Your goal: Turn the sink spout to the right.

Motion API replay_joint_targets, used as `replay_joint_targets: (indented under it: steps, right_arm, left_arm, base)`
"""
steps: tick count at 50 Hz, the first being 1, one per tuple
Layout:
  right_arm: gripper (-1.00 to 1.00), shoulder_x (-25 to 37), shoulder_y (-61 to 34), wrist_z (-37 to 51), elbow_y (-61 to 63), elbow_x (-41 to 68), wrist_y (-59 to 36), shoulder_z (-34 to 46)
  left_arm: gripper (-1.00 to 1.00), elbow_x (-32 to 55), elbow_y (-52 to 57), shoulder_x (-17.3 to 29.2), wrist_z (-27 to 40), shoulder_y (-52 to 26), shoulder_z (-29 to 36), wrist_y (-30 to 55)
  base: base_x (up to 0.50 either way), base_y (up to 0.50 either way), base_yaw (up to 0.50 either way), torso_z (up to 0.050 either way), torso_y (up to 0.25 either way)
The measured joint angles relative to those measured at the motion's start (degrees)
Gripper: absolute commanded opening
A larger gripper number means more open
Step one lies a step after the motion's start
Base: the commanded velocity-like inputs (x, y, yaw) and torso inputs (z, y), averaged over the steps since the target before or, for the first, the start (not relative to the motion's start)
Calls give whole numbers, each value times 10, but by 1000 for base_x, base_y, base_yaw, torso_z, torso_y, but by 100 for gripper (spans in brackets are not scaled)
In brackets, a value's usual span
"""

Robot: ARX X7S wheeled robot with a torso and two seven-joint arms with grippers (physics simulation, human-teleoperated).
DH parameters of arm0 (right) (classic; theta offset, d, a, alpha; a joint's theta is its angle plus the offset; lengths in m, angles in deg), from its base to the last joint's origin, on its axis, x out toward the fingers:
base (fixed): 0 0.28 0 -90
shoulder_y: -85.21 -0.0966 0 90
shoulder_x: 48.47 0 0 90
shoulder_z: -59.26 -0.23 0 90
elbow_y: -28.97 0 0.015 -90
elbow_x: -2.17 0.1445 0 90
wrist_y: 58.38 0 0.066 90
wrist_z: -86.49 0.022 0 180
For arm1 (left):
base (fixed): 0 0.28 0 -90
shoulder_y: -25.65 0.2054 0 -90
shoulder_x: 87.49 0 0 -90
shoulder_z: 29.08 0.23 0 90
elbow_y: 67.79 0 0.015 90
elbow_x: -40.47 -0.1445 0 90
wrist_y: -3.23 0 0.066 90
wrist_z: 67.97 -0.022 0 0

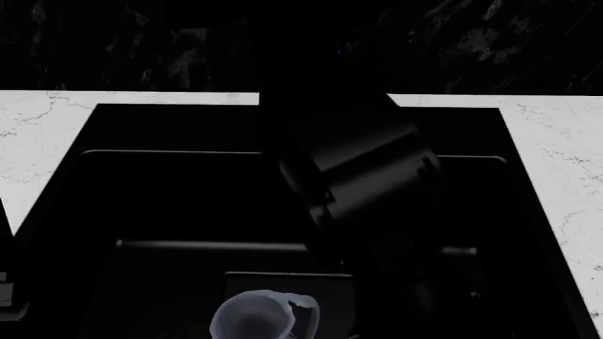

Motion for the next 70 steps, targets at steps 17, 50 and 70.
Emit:
replay_joint_targets:
  steps: [17, 50, 70]
  right_arm:
    - [100, 4, -23, -6, -47, 14, 25, 17]
    - [100, 41, -43, 12, -62, 37, 28, 31]
    - [100, 80, -46, 34, -24, 48, 0, 27]
  left_arm:
    - [100, 0, -1, 2, 1, 0, 3, -3]
    - [100, 4, -6, 7, 4, -2, 8, -3]
    - [100, 2, -10, 10, 7, -4, 13, -3]
  base:
    - [0, 0, 0, 0, 0]
    - [0, 0, 0, 0, 0]
    - [0, 0, 0, 0, 0]
